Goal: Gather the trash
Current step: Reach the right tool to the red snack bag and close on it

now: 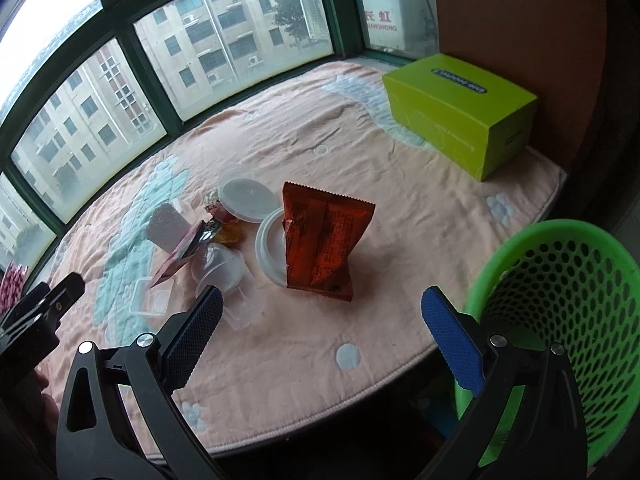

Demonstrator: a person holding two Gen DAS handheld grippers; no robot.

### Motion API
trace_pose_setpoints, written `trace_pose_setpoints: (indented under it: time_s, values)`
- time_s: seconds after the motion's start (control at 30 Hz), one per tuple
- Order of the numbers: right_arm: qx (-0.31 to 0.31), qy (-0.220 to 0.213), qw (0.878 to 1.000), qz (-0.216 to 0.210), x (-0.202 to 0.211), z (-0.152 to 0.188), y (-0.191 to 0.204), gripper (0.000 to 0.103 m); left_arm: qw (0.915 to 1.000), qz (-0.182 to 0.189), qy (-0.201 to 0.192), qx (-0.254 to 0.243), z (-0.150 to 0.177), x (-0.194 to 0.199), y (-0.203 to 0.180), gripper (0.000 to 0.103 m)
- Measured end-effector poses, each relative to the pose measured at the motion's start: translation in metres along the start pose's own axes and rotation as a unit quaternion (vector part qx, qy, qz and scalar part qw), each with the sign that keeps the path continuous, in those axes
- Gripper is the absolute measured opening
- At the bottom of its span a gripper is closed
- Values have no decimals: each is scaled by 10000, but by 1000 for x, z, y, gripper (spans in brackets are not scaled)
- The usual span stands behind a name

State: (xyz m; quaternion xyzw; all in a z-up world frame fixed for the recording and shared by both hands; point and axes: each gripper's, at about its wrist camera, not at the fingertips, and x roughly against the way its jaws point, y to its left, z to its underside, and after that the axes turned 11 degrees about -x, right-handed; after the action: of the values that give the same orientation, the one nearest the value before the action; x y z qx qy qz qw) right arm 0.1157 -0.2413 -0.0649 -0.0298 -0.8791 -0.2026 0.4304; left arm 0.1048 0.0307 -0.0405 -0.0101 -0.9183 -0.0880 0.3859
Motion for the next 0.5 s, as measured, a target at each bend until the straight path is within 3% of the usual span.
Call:
trace_pose_setpoints:
  time_s: [0.5]
  values:
    - [-28, 544, 9984, 176, -75, -17, 12, 97, 9993, 129, 334, 106, 17, -32, 29, 97]
